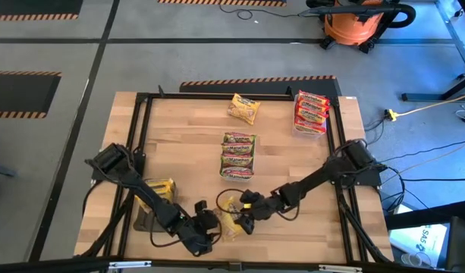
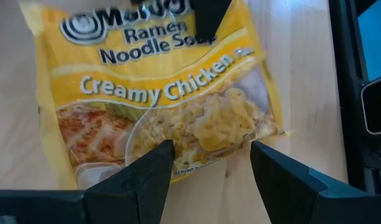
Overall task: Sort Maruchan noodles
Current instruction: Put the yellow noodle pack into the black bin
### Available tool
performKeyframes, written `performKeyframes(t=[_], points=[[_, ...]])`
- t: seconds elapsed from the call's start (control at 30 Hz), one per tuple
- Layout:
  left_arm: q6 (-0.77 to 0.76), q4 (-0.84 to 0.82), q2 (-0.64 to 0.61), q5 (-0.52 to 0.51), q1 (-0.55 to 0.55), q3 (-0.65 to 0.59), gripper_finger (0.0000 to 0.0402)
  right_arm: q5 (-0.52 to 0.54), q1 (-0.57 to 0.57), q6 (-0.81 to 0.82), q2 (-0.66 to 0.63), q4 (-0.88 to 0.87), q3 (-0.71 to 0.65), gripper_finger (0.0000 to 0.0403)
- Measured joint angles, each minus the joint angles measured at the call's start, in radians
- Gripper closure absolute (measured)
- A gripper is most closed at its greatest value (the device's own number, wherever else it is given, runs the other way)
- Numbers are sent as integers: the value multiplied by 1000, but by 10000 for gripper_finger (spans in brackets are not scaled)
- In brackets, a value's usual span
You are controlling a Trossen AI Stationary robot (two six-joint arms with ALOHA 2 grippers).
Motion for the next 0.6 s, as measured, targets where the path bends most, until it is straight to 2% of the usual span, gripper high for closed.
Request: performKeyframes(t=[0.2, 0.4, 0.6], points=[[5, 6, 3, -35, -11, -2, 188, -25, -11, 69, 39, 50, -1, 166], [27, 37, 9, -16, -9, -6, 188, -60, -11, 123, 100, 253, 2, 166], [34, 44, 10, -20, -4, -7, 188, -58, -10, 135, 127, 358, 1, 166]])
